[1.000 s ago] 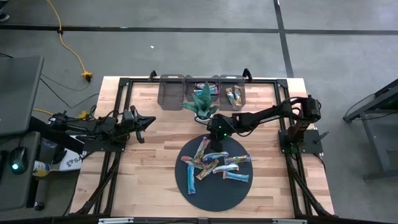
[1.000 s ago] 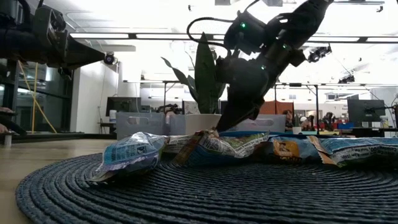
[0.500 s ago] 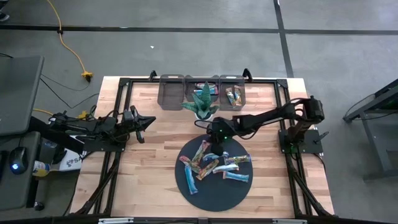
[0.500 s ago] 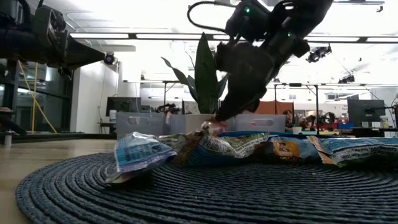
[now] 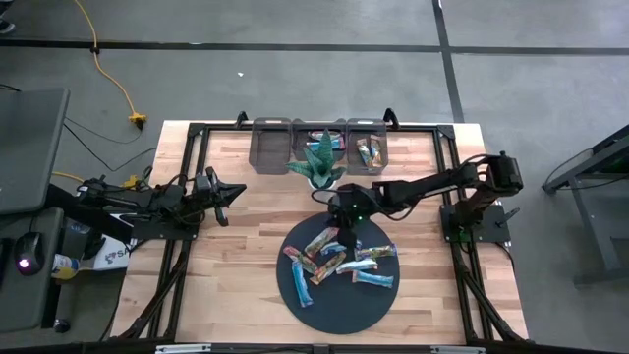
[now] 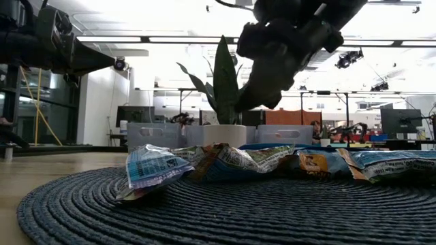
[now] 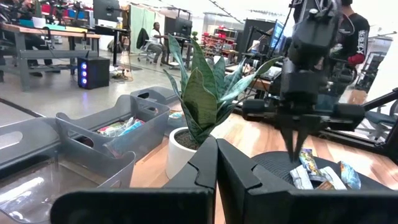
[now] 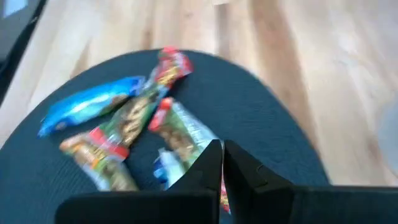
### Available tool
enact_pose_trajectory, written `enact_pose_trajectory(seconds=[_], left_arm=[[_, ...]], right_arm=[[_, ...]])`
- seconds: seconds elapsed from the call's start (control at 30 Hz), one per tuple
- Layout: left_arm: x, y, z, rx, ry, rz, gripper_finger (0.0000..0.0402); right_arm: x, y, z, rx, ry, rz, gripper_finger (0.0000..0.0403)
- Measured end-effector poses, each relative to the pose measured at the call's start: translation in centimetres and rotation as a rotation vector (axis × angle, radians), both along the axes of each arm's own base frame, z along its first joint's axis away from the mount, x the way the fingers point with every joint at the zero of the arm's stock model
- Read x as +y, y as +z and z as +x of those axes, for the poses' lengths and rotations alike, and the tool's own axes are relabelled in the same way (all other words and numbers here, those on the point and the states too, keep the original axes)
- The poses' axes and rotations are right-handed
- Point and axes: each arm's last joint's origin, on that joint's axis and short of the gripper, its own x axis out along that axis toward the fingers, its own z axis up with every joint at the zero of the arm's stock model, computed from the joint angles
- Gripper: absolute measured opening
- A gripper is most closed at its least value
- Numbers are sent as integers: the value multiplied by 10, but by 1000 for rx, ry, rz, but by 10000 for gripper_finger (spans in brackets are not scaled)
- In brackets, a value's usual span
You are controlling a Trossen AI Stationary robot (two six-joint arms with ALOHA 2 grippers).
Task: Pick and place Granola Bars by type
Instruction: Put the red granola bar into the middle black bin
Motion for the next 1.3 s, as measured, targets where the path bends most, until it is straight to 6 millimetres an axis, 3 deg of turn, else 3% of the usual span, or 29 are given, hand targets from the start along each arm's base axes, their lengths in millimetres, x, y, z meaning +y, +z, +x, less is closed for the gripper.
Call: enact_pose_trajectory(seconds=[0.27,0.57,0.7,0.93,1.3], left_arm=[[0,0,0,1,0,0,1],[0,0,0,0,0,0,1],[0,0,0,0,0,0,1],[0,0,0,0,0,0,1],[0,0,0,0,0,0,1]], right_arm=[[15,-9,-8,-5,365,-207,25],[14,-10,-9,-15,420,-339,172],[12,-16,-6,-7,428,-395,215],[12,-36,-2,40,464,-439,222],[10,-33,4,-12,415,-519,220]])
